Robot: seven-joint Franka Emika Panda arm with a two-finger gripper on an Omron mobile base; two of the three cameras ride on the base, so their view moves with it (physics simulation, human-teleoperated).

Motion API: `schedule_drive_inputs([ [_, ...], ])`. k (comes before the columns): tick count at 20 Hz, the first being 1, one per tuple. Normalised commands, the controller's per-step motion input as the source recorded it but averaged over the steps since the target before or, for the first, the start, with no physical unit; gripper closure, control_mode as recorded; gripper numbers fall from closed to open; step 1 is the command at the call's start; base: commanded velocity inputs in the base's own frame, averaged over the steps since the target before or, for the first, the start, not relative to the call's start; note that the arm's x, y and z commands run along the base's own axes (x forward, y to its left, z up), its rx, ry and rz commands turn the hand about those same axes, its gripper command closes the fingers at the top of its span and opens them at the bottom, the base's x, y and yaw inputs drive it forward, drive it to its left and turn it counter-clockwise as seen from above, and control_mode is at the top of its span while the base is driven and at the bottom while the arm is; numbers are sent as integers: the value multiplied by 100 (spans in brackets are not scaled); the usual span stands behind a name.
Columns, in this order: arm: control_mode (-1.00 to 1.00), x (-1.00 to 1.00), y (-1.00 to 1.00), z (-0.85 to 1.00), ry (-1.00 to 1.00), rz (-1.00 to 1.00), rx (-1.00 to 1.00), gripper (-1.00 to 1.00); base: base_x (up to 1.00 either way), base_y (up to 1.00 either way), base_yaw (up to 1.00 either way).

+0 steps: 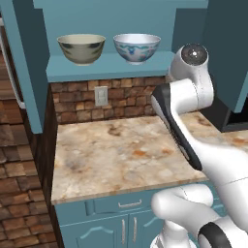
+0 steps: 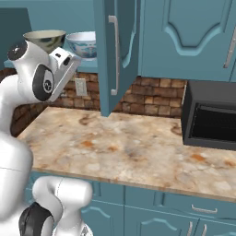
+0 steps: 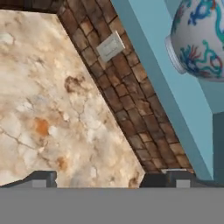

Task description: Pick up the bowls from the cabinet and place each bowl in front of a stool on the dining counter.

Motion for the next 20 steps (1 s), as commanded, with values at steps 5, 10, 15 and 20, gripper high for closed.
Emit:
schedule_drive_inputs([
  [5, -100, 0, 0, 20, -8, 53, -9, -100, 0, 0, 0],
  [10, -100, -1, 0, 14, -21, 37, -3, -100, 0, 0, 0],
  [15, -100, 0, 18, 8, -15, 30, -23, -100, 0, 0, 0],
  [20, -100, 9, 0, 22, -20, 14, -16, -100, 0, 0, 0],
])
